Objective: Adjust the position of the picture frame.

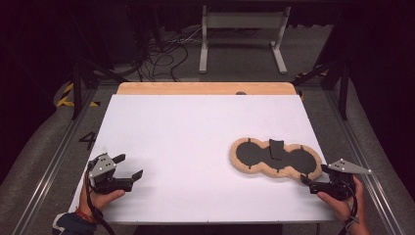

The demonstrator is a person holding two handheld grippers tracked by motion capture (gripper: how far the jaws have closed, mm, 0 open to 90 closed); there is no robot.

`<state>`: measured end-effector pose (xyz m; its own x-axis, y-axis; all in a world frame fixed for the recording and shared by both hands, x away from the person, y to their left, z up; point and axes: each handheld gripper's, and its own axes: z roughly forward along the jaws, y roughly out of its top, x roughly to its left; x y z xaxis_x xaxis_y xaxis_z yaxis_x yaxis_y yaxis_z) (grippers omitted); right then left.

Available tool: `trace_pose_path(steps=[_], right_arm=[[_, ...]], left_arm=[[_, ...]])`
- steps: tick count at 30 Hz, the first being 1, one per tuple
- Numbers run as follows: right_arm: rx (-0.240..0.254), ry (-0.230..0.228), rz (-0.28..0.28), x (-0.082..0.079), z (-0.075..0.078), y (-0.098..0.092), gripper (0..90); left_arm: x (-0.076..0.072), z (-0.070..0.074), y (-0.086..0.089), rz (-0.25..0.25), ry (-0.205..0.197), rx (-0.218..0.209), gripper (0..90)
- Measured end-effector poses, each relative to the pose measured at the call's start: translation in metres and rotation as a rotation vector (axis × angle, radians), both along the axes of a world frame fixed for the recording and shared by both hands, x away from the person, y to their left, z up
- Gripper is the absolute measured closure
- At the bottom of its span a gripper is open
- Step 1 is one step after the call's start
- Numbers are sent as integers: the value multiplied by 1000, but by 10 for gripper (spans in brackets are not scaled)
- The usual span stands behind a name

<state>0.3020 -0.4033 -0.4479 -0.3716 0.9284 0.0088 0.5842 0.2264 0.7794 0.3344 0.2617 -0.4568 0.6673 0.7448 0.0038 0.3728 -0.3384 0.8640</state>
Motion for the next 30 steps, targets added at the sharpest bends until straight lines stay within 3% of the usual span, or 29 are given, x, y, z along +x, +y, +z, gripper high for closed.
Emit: trace_pose_path(steps=[4, 14, 23, 30], right_arm=[[-3, 2, 0, 0, 0, 0, 96], [-21, -16, -1, 1, 4, 4, 120], [17, -14, -22, 1, 4, 3, 133], [33, -19, -4, 4, 5, 0, 158]], left_arm=[[-1, -1, -3, -2, 2, 13, 121], [1, 0, -1, -4, 1, -1, 132], [0, 3, -6, -24, -12, 7, 150], [3, 2, -9, -43, -5, 20, 176]])
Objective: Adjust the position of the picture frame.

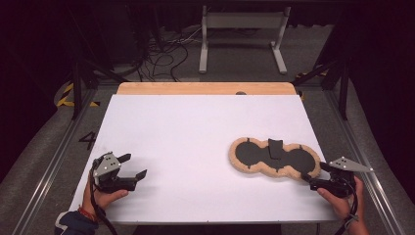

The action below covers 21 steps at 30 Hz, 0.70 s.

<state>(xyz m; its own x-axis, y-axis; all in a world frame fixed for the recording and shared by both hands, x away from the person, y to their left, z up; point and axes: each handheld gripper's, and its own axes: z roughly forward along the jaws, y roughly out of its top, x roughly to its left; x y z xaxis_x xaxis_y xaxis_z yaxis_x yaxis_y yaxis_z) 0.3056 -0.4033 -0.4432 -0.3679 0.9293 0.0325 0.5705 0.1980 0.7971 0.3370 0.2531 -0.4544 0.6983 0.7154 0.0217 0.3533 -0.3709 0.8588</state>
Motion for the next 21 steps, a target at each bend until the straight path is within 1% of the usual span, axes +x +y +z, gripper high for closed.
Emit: trace_pose_path(steps=[3, 4, 5, 6, 7, 8, 9, 10, 11, 12, 14, 15, 16, 17, 18, 19, 20, 21], right_arm=[[-3, 2, 2, 2, 1, 0, 179], [-4, 6, 2, 2, 1, 0, 198], [-11, 3, 0, 1, 3, -2, 253], [-11, -6, 1, 0, 4, -4, 345], [26, -30, 12, -3, 7, -8, 373], [41, -50, -9, -6, 10, -11, 408], [41, -61, -25, -7, 11, -12, 473], [39, -72, -43, -9, 13, -13, 515], [25, -70, -62, -9, 13, -13, 572], [0, -73, -74, -9, 14, -12, 641], [-23, -76, -125, -7, 13, -11, 751], [-23, -76, -125, -7, 13, -11, 751], [-38, -80, -169, -8, 12, -13, 845], [-37, -79, -185, -8, 11, -14, 883], [-38, -76, -201, -8, 10, -15, 900], [-43, -75, -222, -8, 9, -17, 900], [-43, -75, -222, -8, 9, -17, 900], [-39, -65, -232, -7, 7, -18, 900]], left_arm=[[1, 0, -1, -8, 5, -1, 197], [1, 0, -2, -15, 2, 7, 214], [0, 0, -2, -14, 4, 10, 220], [0, 0, -2, -17, 4, 8, 221], [-1, 0, -1, -19, 7, 8, 226], [-1, 0, -1, -15, 9, 9, 231], [-1, 0, 0, -9, 11, 6, 233], [0, -1, 1, -3, 14, 8, 237], [0, -1, 1, -2, 19, 7, 251], [0, -1, 1, 3, 23, 10, 268], [0, -1, 0, -10, 17, 21, 309], [0, -1, 0, -10, 17, 21, 345], [-1, 0, -2, -16, 10, 25, 366], [-1, 0, -2, -16, 10, 25, 393], [0, 1, -3, -31, 22, 26, 467], [1, 1, -5, -35, 41, 36, 510], [1, 1, -5, -35, 41, 36, 566], [3, 1, -8, -42, 62, 50, 566]])
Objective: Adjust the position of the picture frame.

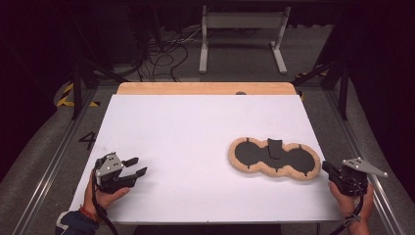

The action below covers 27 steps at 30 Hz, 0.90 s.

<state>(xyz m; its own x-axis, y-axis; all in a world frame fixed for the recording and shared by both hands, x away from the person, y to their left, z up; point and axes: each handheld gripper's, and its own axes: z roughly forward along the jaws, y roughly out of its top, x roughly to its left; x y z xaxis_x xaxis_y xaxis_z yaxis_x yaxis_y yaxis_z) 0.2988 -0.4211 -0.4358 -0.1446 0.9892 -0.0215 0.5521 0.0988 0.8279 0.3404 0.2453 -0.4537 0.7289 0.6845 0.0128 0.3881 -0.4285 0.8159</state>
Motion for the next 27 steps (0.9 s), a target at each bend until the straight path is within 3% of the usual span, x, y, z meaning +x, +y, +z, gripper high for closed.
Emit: trace_pose_path(steps=[1, 2, 5, 8, 10, 13, 15, 18, 19, 27], right_arm=[[7, 29, -13, 2, -3, 0, 900], [-3, 42, -20, 4, -4, 0, 900], [6, 69, -13, 8, -6, 2, 900], [2, 85, -13, 14, -5, 3, 900], [33, 100, -2, 19, -4, -2, 900], [57, 106, 19, 24, -5, -5, 900], [66, 110, 21, 27, -6, -5, 900], [42, 111, 47, 34, -6, 0, 900], [24, 110, 52, 36, -5, 3, 900], [10, 107, 95, 48, -6, 12, 900]], left_arm=[[1, 1, -2, -8, -2, 8, 687], [2, 1, -4, -6, -4, 2, 752], [9, 5, -9, -31, -14, -5, 884], [21, 8, -19, -42, 5, -4, 897], [28, 10, -27, -53, 15, -5, 897], [39, 14, -38, -75, 12, -25, 898], [47, 15, -48, -95, 8, -7, 899], [54, 16, -59, -114, 7, -10, 899], [59, 16, -70, -134, 1, 5, 899], [78, 17, -99, -166, 15, 5, 900]])
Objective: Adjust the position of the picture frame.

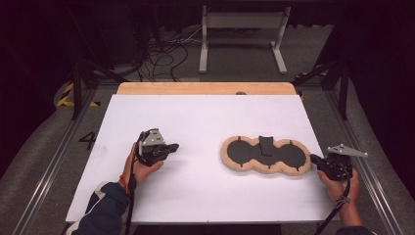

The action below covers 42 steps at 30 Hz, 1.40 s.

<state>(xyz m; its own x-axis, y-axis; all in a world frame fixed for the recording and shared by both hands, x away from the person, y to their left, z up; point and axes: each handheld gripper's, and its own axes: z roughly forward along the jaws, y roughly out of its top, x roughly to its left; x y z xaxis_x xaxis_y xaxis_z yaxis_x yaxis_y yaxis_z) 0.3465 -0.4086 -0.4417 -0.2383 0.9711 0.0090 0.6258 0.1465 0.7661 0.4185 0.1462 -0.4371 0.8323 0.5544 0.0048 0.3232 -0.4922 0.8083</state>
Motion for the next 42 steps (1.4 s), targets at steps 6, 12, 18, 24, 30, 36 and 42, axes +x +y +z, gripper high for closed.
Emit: trace_pose_path(steps=[6, 12, 18, 24, 30, 36, 42], right_arm=[[3, -5, 38, 8, -1, 8, 900], [-15, -6, 81, 16, -1, 23, 900], [-23, -7, 114, 23, -2, 37, 900], [-41, -17, 116, 27, -2, 47, 900], [-36, -27, 127, 33, -4, 59, 900], [-33, -35, 145, 38, -5, 75, 900], [-14, -39, 159, 41, -7, 86, 900]], left_arm=[[14, 2, -23, -29, 18, -4, 900], [28, -2, -43, -36, 35, 14, 899], [42, -5, -51, -6, 43, 31, 899], [55, -6, -58, 14, 60, 21, 899], [58, -10, -63, -1, 57, 59, 900], [62, -17, -60, 4, 92, 70, 896], [59, -15, -56, -10, 72, 115, 893]])
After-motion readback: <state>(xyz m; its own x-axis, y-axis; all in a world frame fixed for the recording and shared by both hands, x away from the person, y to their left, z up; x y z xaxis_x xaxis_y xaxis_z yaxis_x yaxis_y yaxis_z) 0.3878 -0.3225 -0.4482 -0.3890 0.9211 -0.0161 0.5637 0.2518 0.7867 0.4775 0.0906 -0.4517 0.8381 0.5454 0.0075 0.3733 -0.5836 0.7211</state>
